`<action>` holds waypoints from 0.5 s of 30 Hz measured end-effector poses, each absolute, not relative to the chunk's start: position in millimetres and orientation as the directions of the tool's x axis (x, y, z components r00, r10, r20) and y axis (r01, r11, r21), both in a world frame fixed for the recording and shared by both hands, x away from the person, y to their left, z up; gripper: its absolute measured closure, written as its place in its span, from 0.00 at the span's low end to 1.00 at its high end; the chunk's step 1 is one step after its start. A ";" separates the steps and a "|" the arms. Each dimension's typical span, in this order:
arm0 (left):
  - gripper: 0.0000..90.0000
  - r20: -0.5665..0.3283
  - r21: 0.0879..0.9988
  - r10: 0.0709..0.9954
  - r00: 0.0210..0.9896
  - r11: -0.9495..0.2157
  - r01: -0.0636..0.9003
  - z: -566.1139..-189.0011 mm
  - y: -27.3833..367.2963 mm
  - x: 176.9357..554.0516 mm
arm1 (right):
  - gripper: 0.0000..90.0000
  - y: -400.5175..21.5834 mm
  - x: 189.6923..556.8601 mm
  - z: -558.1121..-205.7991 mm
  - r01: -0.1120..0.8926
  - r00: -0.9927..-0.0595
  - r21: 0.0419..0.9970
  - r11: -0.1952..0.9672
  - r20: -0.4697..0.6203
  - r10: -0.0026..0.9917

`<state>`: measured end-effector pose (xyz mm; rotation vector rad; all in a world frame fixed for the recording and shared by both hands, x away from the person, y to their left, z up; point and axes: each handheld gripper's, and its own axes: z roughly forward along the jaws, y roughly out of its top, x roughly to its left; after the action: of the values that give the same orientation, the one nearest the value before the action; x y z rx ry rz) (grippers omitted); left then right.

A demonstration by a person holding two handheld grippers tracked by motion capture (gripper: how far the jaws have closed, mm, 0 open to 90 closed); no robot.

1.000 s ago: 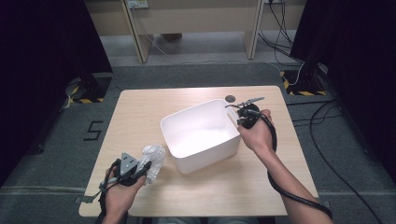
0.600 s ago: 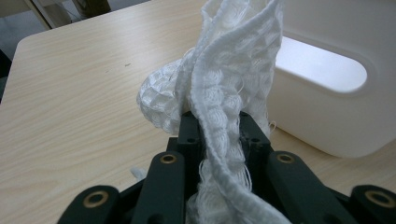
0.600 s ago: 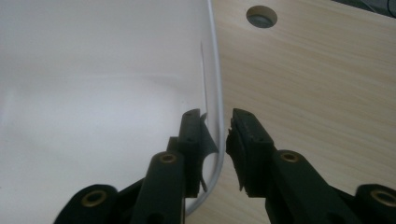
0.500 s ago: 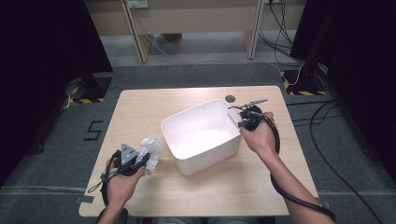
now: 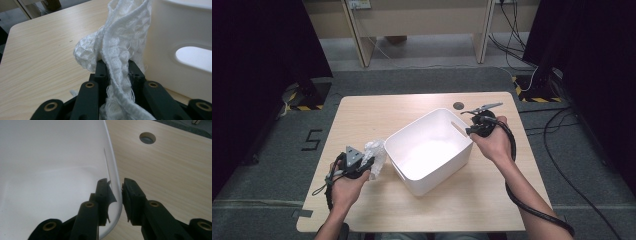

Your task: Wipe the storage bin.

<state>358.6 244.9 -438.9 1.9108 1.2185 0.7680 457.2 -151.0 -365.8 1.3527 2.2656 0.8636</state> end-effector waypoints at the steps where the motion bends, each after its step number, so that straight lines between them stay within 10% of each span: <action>1: 0.83 0.097 0.826 0.923 0.373 -0.284 0.487 -438.9 244.3 359.5 | 0.82 -152.8 452.8 -360.9 0.647 -0.473 0.683 0.340 0.009 0.881; 15: 0.83 0.102 0.829 0.918 0.383 -0.292 0.478 -441.6 234.6 372.2 | 1.00 -175.5 426.5 -358.3 0.728 -0.413 0.605 0.322 0.013 0.911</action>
<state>372.2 234.6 -441.6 1.9157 1.2015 0.7685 426.5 -175.5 -358.3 1.4653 2.2626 0.7724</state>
